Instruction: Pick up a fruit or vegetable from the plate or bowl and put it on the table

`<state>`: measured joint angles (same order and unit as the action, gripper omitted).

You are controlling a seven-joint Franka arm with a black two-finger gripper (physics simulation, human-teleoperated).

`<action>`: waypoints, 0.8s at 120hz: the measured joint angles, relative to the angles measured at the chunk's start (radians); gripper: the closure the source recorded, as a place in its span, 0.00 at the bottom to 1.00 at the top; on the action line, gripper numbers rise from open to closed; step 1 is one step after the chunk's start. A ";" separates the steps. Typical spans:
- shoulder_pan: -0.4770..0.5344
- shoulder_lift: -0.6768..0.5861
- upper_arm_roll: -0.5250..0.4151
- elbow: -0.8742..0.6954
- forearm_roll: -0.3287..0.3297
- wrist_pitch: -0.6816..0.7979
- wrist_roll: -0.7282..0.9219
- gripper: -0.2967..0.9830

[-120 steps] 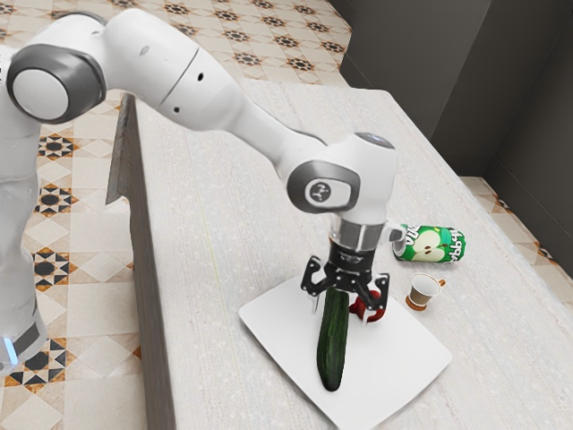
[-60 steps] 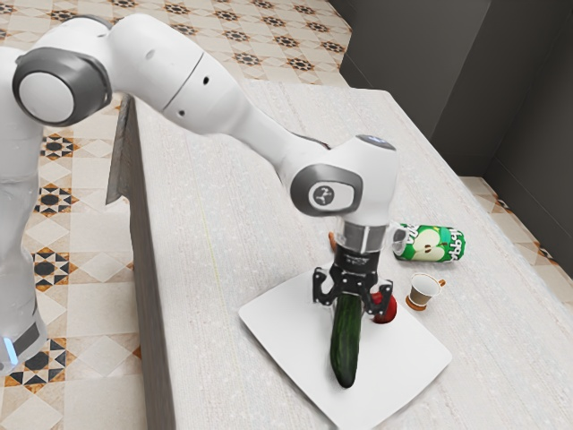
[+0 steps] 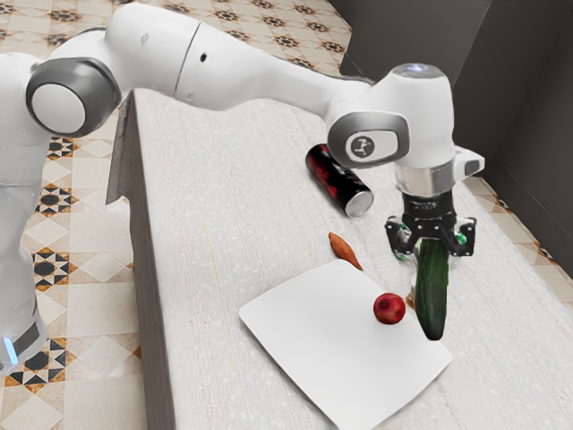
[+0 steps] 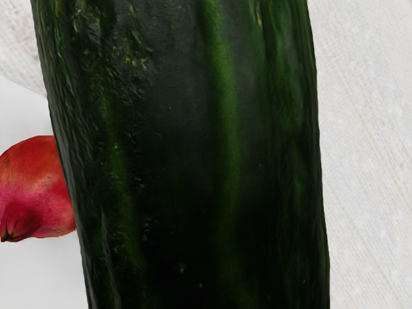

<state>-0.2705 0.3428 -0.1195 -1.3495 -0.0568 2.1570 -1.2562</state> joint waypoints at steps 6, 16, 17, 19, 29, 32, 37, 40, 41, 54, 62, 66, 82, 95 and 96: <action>-0.016 0.069 -0.013 0.089 0.017 0.001 -0.002 0.59; -0.043 0.170 -0.049 0.211 0.033 0.013 -0.003 0.60; -0.047 0.179 -0.054 0.220 0.034 0.016 -0.003 0.60; -0.052 0.196 -0.064 0.237 0.036 0.021 -0.003 0.60; -0.068 0.239 -0.098 0.275 0.042 0.049 -0.004 0.60; -0.071 0.242 -0.102 0.278 0.043 0.056 -0.004 0.60; -0.074 0.245 -0.104 0.282 0.045 0.066 -0.003 0.60; -0.075 0.244 -0.103 0.281 0.043 0.071 -0.002 0.57; -0.074 0.244 -0.103 0.280 0.040 0.072 -0.001 0.55; -0.070 0.238 -0.098 0.273 -0.001 0.088 0.007 0.38; -0.073 0.229 -0.094 0.257 -0.015 0.095 0.013 0.33; -0.074 0.201 -0.085 0.223 -0.023 0.097 0.016 0.31; -0.073 -0.046 -0.013 -0.064 -0.046 0.104 0.016 0.26; 0.004 -0.453 0.033 -0.347 -0.061 -0.069 -0.147 0.25; 0.015 -0.475 0.034 -0.355 -0.062 -0.090 -0.162 0.25</action>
<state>-0.2552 -0.1326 -0.0854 -1.7049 -0.1189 2.0673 -1.4183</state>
